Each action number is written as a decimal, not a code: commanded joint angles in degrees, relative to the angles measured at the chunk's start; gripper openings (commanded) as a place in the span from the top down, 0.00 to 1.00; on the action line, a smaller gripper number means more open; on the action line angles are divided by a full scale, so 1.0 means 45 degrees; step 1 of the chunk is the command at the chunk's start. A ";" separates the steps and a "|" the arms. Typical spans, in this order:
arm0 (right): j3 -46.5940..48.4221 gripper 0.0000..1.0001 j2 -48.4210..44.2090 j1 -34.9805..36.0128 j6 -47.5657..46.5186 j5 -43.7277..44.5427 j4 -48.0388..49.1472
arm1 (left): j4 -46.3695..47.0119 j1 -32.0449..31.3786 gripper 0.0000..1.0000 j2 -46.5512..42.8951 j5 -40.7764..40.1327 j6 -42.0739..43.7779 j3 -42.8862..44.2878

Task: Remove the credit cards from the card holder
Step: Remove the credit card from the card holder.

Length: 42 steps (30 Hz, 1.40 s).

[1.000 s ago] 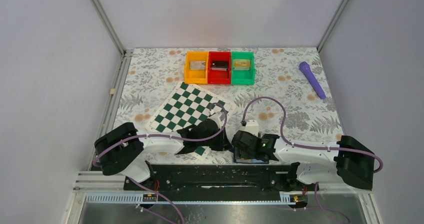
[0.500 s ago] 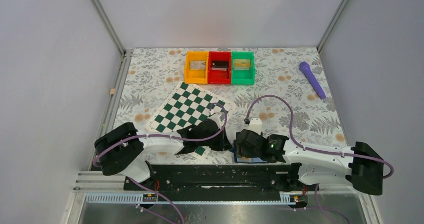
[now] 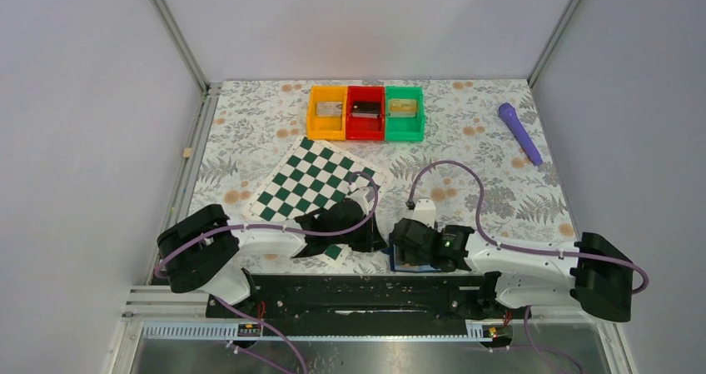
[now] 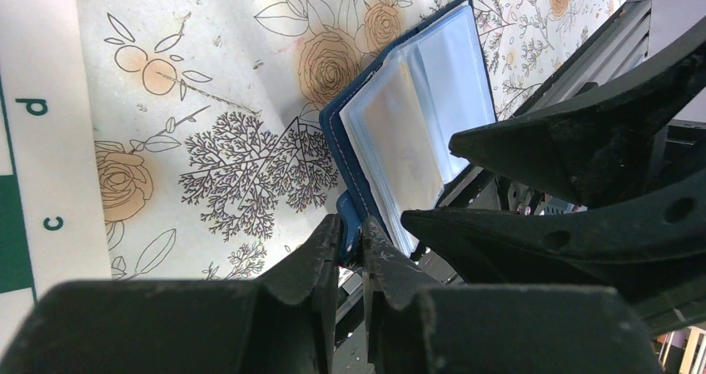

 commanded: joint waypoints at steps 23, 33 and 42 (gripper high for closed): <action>0.0170 0.34 0.0933 0.0241 0.0321 -0.0075 0.0211 | 0.0497 -0.0013 1.00 -0.0374 0.0016 0.0010 0.0058; 0.0533 0.38 0.1350 0.0321 0.0423 0.0573 -0.0759 | 0.0360 -0.0007 1.00 -0.0420 -0.0052 0.0098 0.0042; 0.0611 0.40 0.0657 0.0350 0.0514 0.1129 -0.1465 | 0.0296 -0.0012 1.00 -0.0278 -0.0045 0.0148 0.0092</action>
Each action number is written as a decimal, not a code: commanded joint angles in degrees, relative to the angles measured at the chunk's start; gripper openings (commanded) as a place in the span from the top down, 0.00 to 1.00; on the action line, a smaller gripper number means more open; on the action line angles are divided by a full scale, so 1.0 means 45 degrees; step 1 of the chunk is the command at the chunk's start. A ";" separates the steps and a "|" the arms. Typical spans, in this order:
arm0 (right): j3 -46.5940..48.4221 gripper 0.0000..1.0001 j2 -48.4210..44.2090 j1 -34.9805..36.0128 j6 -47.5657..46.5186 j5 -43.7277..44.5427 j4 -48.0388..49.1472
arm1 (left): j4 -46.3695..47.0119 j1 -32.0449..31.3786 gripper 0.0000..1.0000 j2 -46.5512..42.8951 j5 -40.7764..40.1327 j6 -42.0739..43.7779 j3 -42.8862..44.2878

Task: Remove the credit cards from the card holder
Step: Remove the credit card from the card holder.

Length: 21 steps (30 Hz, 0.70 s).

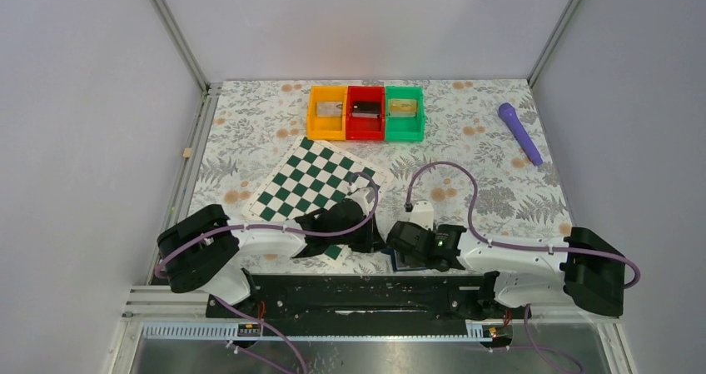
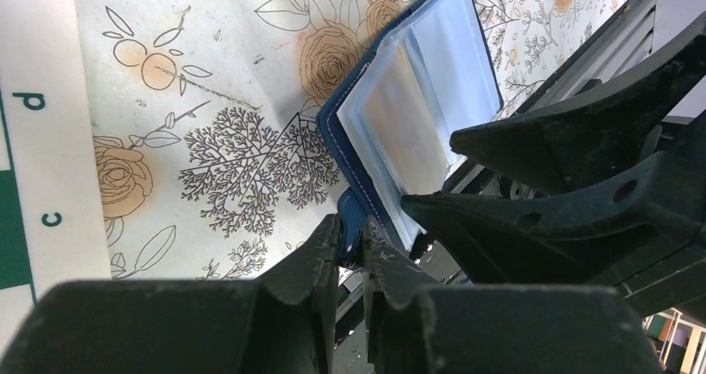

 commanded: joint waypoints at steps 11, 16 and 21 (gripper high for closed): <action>0.0451 0.40 -0.1034 0.0116 0.0200 0.1622 -0.1680 | 0.0612 -0.0001 1.00 -0.0083 -0.0030 0.0060 -0.0036; 0.0303 0.40 -0.1770 0.0101 0.0299 0.2135 -0.2030 | 0.0581 -0.0001 1.00 -0.0005 -0.0090 0.0113 -0.0028; -0.0113 0.41 -0.2727 0.0002 0.0635 0.2455 -0.2262 | 0.0613 -0.0003 1.00 0.0154 -0.0239 0.0224 -0.0075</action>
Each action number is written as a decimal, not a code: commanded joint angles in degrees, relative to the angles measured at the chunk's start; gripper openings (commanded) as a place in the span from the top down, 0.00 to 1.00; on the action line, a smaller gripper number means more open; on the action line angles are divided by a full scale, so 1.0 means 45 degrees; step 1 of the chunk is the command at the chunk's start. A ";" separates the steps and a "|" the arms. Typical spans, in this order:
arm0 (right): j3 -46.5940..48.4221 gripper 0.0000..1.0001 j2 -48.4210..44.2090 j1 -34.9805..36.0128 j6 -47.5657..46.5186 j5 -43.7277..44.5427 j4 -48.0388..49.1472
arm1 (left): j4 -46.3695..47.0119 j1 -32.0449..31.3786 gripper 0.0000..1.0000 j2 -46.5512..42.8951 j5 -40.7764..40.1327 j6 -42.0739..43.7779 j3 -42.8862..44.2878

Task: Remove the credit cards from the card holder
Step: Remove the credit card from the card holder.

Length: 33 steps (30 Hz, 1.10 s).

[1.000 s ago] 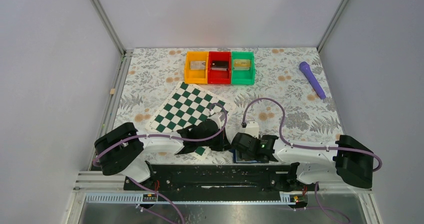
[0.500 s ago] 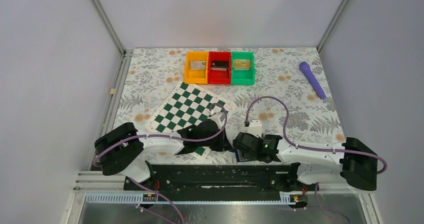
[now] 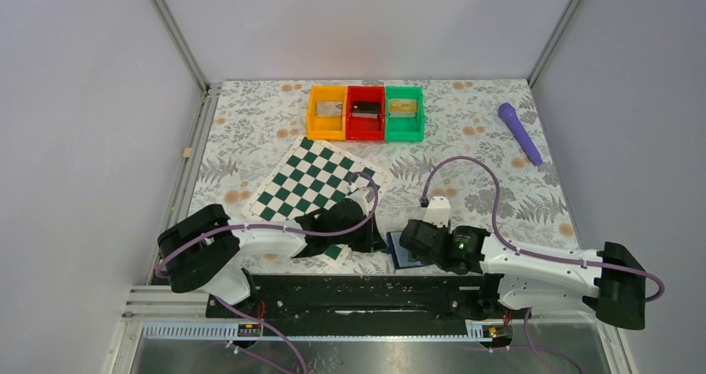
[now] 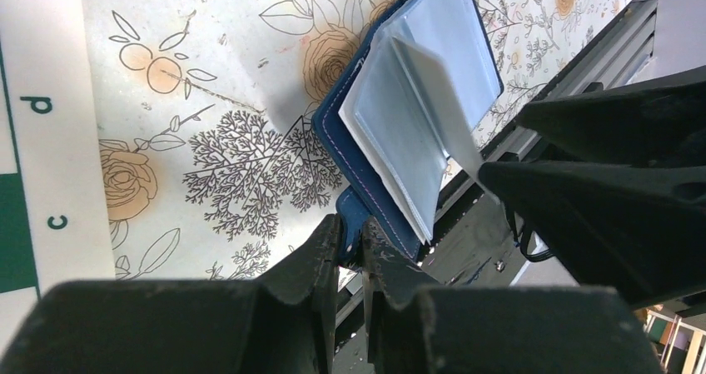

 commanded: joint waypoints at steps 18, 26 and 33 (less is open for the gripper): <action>-0.0846 0.39 -0.2519 -0.2299 0.0010 0.0277 -0.1607 | -0.0931 0.0519 1.00 0.0646 -0.0727 0.1695 0.1464; -0.0802 0.45 -0.2814 -0.2832 -0.0921 -0.0523 -0.0885 | -0.1586 0.0643 0.71 -0.0224 -0.0987 0.1540 0.2098; -0.1767 0.67 -0.3729 -0.4019 -0.1469 -0.2203 0.0932 | -0.0653 0.0575 0.69 -0.0538 0.0366 0.0542 0.2446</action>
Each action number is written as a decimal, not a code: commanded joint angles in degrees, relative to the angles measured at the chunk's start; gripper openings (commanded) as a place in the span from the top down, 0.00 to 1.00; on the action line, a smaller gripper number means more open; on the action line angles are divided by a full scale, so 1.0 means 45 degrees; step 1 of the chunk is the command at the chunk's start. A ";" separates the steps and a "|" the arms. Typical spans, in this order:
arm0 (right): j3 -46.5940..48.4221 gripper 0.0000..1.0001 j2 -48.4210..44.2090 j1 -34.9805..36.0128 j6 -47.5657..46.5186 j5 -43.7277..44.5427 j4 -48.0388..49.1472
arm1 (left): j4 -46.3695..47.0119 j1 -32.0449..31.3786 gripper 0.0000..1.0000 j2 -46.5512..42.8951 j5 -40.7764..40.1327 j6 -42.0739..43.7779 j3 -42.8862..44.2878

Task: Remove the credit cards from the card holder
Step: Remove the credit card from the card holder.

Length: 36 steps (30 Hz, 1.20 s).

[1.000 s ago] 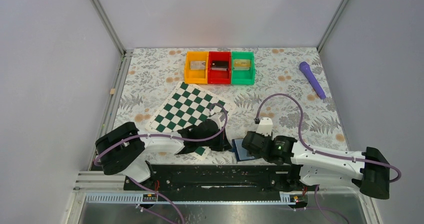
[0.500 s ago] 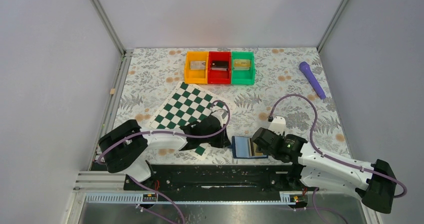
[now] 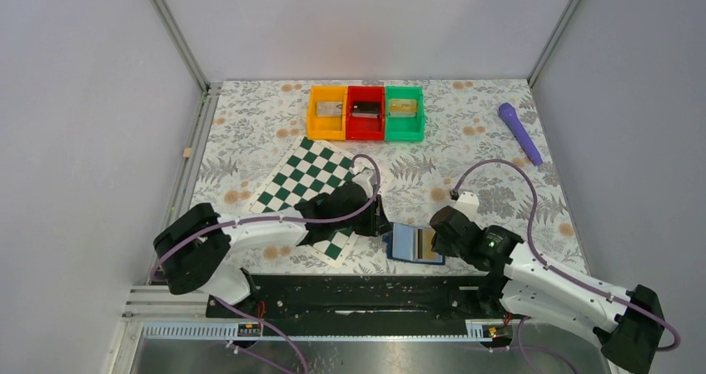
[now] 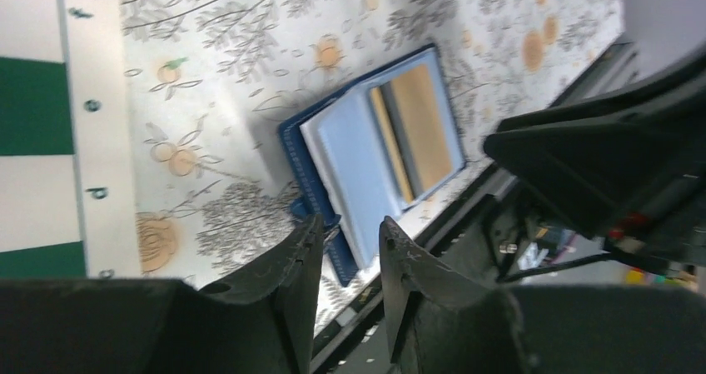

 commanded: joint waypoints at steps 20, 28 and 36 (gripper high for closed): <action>-0.2355 0.83 0.0431 -0.3713 -0.0699 -0.3610 0.3542 | 0.4572 -0.0552 0.69 0.4182 0.1928 -0.2041 0.1289; -0.2882 0.82 0.0937 -0.3810 -0.0400 -0.3909 0.4101 | 0.5205 -0.0685 0.68 0.4545 0.1618 -0.1916 0.0941; -0.3191 0.83 0.0583 -0.3805 -0.0100 -0.4011 0.4146 | 0.5889 -0.0860 0.67 0.4893 0.1463 -0.2239 0.0581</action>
